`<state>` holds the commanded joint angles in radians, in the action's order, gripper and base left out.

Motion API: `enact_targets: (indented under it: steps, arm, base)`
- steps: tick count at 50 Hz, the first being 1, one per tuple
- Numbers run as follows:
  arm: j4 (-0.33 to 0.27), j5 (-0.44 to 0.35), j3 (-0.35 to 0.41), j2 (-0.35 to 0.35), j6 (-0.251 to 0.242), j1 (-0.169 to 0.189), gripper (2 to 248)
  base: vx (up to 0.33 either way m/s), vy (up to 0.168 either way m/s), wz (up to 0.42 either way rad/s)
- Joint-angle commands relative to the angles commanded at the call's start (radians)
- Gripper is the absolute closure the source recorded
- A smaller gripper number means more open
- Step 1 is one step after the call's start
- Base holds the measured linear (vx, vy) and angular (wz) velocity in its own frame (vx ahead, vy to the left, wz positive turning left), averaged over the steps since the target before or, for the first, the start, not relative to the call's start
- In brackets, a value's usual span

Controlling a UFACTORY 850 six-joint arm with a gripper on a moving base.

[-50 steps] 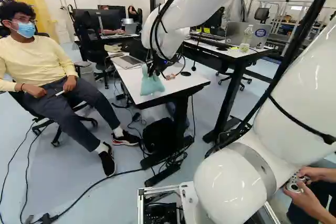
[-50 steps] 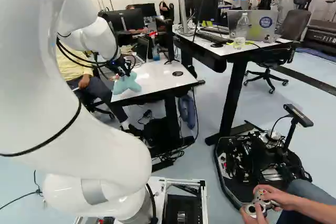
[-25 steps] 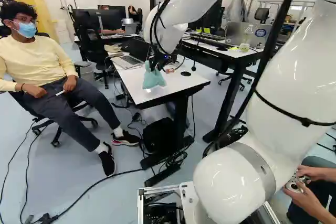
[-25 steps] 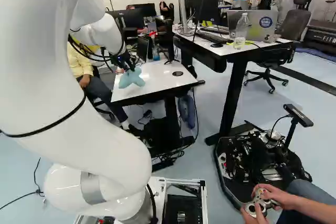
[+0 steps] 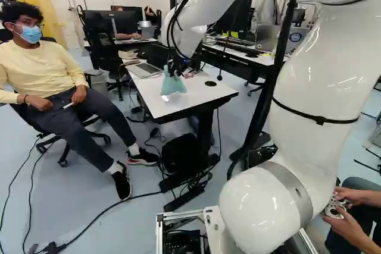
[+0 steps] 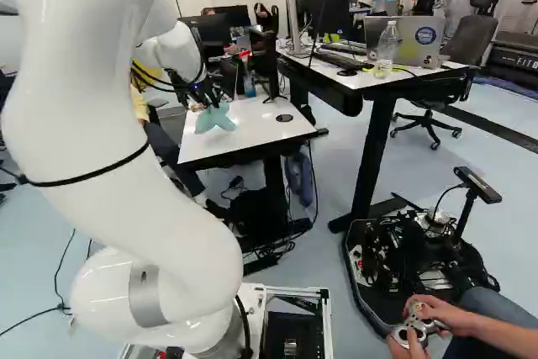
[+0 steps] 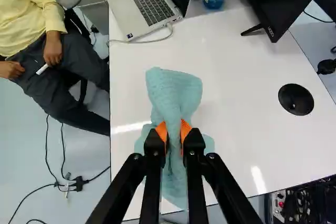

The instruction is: Clean the table with the green towel

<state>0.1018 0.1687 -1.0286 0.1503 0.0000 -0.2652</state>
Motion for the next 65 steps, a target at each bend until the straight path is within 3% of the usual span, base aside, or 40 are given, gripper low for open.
enact_targets:
  steps: [23,65]
  arm:
    - [0.011,-0.058,-0.122,0.155,0.0,-0.02,200]
    - [0.012,-0.079,-0.146,0.262,0.0,-0.026,200]
  base:
    - [0.0,0.0,0.0]
    - [0.0,0.0,0.0]
